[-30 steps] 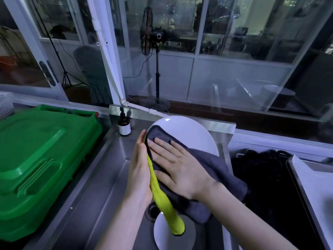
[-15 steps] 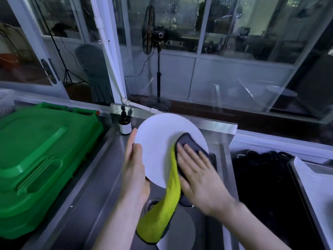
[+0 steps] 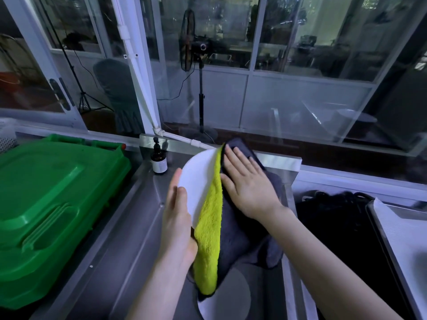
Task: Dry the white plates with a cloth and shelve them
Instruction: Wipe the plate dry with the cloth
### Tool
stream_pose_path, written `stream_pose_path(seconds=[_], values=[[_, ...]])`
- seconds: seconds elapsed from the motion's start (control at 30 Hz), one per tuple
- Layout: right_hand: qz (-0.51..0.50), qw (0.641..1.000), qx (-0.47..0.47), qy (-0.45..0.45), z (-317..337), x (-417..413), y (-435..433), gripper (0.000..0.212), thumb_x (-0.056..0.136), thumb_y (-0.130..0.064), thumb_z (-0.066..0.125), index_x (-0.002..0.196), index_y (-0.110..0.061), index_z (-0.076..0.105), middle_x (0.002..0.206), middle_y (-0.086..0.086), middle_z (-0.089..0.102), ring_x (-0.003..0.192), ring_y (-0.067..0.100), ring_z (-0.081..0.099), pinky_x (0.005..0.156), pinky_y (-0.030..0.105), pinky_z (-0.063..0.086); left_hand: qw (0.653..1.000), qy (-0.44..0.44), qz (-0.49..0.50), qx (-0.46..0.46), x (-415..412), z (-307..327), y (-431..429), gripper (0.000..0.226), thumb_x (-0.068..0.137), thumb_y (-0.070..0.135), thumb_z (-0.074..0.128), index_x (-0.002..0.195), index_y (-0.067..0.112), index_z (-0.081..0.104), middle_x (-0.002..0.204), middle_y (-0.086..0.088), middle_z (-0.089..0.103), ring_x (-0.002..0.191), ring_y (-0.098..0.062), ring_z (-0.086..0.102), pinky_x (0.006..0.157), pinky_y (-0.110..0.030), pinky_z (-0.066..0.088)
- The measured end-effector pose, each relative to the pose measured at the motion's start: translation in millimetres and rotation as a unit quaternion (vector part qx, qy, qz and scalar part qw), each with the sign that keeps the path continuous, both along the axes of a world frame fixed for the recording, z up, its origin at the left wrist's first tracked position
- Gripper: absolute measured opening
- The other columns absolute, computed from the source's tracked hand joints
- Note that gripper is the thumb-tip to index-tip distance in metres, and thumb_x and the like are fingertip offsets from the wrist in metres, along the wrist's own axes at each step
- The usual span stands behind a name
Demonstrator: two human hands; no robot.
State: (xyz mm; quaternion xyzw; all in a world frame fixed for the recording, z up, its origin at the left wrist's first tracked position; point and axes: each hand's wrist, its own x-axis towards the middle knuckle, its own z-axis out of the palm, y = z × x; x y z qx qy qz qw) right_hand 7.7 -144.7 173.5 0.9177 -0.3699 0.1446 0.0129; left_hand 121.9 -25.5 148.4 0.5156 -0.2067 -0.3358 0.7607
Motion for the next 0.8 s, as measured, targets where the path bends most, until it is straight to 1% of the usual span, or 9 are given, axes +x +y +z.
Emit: stream_pose_path(seconds=[0.07,0.17,0.2,0.27,0.37,0.5,0.63,0.73,0.8], values=[[-0.025,0.999,-0.015,0.020,-5.3,-14.4,5.9,0.061,0.103,-0.051,0.022,0.155,-0.019,0.021,0.162,-0.005,0.007,0.151,0.016,0.006,0.123,0.037,0.006,1.000,0.007,0.021,-0.008,7.9,1.3,1.9,0.037,0.100,0.037,0.043,0.126,0.058,0.061,0.138,0.027,0.059,0.131,0.000,0.052,0.115,-0.038,0.038],[0.022,1.000,-0.014,0.006,-18.1,-30.7,41.1,0.064,0.099,-0.049,0.021,0.151,-0.015,0.033,0.160,-0.002,0.020,0.148,0.022,0.022,0.120,0.043,0.018,1.000,0.002,0.001,-0.017,15.9,4.0,3.9,0.039,0.104,0.034,0.040,0.120,0.062,0.061,0.130,0.027,0.064,0.122,0.002,0.060,0.098,-0.034,0.050],[0.057,0.998,-0.003,0.006,-24.1,-31.3,53.8,0.062,0.100,-0.048,0.022,0.152,-0.016,0.031,0.160,-0.003,0.019,0.149,0.021,0.021,0.120,0.043,0.017,1.000,0.001,-0.008,-0.017,17.6,3.9,4.1,0.040,0.104,0.032,0.039,0.124,0.060,0.060,0.132,0.025,0.064,0.123,0.001,0.060,0.094,-0.034,0.052],[0.130,0.991,0.028,0.008,-31.3,-24.1,70.8,0.060,0.102,-0.049,0.020,0.155,-0.023,0.019,0.163,-0.010,0.008,0.151,0.014,0.006,0.121,0.039,0.008,0.999,0.005,-0.024,-0.024,17.1,1.0,3.7,0.041,0.108,0.026,0.036,0.138,0.048,0.055,0.137,0.015,0.063,0.126,-0.006,0.060,0.098,-0.034,0.054],[0.160,0.986,0.036,-0.005,-24.1,-3.9,67.3,0.060,0.101,-0.051,0.020,0.156,-0.026,0.017,0.163,-0.014,0.004,0.151,0.009,-0.002,0.122,0.035,0.001,0.998,0.015,-0.045,-0.030,6.8,-1.1,4.2,0.038,0.111,0.026,0.036,0.136,0.043,0.058,0.135,0.014,0.065,0.127,-0.006,0.060,0.105,-0.030,0.049],[0.113,0.993,-0.009,-0.011,-4.4,10.2,33.8,0.062,0.100,-0.053,0.026,0.154,-0.024,0.021,0.162,-0.010,0.008,0.151,0.011,0.006,0.122,0.038,0.009,0.999,0.015,-0.048,-0.013,1.5,1.5,4.9,0.038,0.110,0.026,0.036,0.135,0.045,0.058,0.134,0.022,0.064,0.128,-0.001,0.057,0.112,-0.036,0.045],[0.004,0.997,-0.044,-0.055,6.3,-1.9,1.1,0.061,0.101,-0.049,0.039,0.153,-0.021,0.027,0.162,-0.006,0.015,0.151,0.016,0.014,0.121,0.041,0.016,0.999,0.018,-0.037,-0.017,7.5,6.7,7.1,0.041,0.110,0.026,0.035,0.142,0.044,0.052,0.142,0.019,0.059,0.132,-0.005,0.054,0.115,-0.044,0.040],[-0.031,0.991,0.016,-0.128,1.5,-17.2,-5.1,0.062,0.099,-0.040,0.050,0.152,-0.015,0.030,0.160,0.001,0.027,0.144,0.022,0.029,0.115,0.036,0.028,0.999,0.024,-0.011,-0.025,11.4,11.0,6.9,0.039,0.110,0.025,0.034,0.138,0.045,0.054,0.131,0.021,0.066,0.121,-0.002,0.062,0.099,-0.031,0.051],[-0.034,0.947,0.156,-0.277,-6.0,-24.2,2.6,0.061,0.095,-0.021,0.060,0.150,-0.012,0.034,0.149,0.002,0.041,0.138,0.017,0.037,0.109,0.024,0.030,0.999,0.033,0.013,-0.020,12.9,11.5,4.8,0.038,0.111,0.025,0.033,0.130,0.049,0.055,0.122,0.025,0.070,0.112,0.000,0.067,0.080,-0.021,0.057]])
